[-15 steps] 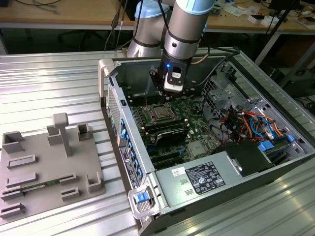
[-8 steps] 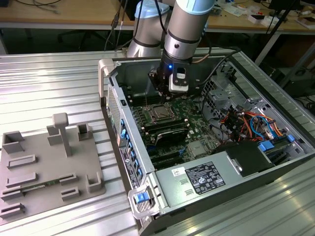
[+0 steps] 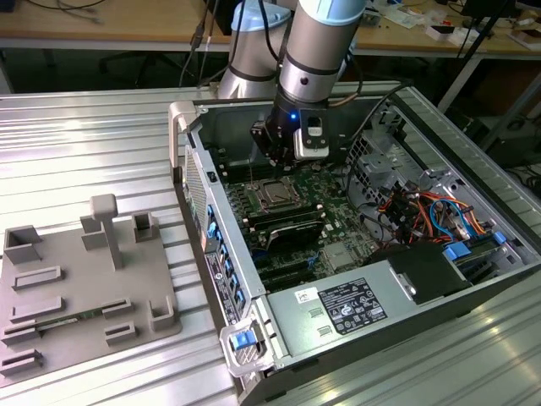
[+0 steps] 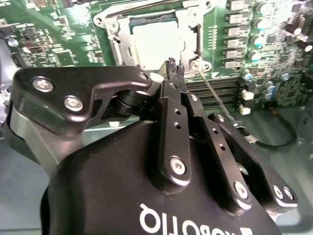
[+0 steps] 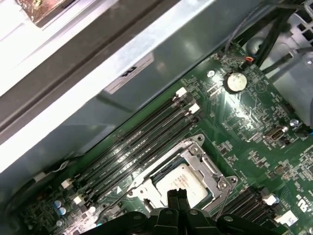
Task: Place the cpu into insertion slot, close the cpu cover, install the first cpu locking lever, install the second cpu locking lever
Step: 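Install the first cpu locking lever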
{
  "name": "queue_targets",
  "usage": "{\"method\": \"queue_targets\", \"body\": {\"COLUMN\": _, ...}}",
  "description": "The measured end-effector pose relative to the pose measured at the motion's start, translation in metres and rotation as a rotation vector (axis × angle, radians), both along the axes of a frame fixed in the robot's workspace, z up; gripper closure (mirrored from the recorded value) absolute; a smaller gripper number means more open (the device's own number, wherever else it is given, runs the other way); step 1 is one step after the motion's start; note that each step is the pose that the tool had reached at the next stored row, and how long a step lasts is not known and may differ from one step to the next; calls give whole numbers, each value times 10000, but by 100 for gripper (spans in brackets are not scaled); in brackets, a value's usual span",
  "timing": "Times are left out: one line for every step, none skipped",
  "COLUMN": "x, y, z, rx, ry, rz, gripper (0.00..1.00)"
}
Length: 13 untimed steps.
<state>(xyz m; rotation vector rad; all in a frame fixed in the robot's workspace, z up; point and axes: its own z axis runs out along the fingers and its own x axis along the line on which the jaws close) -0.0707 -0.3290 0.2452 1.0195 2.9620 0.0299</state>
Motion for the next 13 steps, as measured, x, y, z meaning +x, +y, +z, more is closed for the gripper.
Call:
{"method": "queue_targets", "body": {"x": -24, "y": 0, "z": 0, "rx": 0, "ry": 0, "rz": 13, "gripper": 89}}
{"method": "queue_targets", "body": {"x": -56, "y": 0, "z": 0, "rx": 0, "ry": 0, "rz": 23, "gripper": 89}}
{"method": "queue_targets", "body": {"x": -82, "y": 0, "z": 0, "rx": 0, "ry": 0, "rz": 29, "gripper": 89}}
{"method": "queue_targets", "body": {"x": -112, "y": 0, "z": 0, "rx": 0, "ry": 0, "rz": 40, "gripper": 89}}
{"method": "queue_targets", "body": {"x": -134, "y": -1, "z": 0, "rx": 0, "ry": 1, "rz": 51, "gripper": 89}}
{"method": "queue_targets", "body": {"x": -165, "y": -2, "z": 0, "rx": 0, "ry": 0, "rz": 87, "gripper": 89}}
{"method": "queue_targets", "body": {"x": -173, "y": -2, "z": -1, "rx": 1, "ry": -1, "rz": 223, "gripper": 89}}
{"method": "queue_targets", "body": {"x": -173, "y": -2, "z": 0, "rx": 0, "ry": 1, "rz": 504, "gripper": 89}}
{"method": "queue_targets", "body": {"x": -174, "y": -3, "z": 0, "rx": -1, "ry": 1, "rz": 747, "gripper": 89}}
{"method": "queue_targets", "body": {"x": -174, "y": -3, "z": 0, "rx": 0, "ry": 0, "rz": 937, "gripper": 89}}
{"method": "queue_targets", "body": {"x": -174, "y": -3, "z": 0, "rx": 0, "ry": 1, "rz": 1156, "gripper": 89}}
{"method": "queue_targets", "body": {"x": -174, "y": -3, "z": 0, "rx": 0, "ry": 0, "rz": 1379, "gripper": 89}}
{"method": "queue_targets", "body": {"x": -174, "y": -3, "z": 0, "rx": 0, "ry": 0, "rz": 1656, "gripper": 89}}
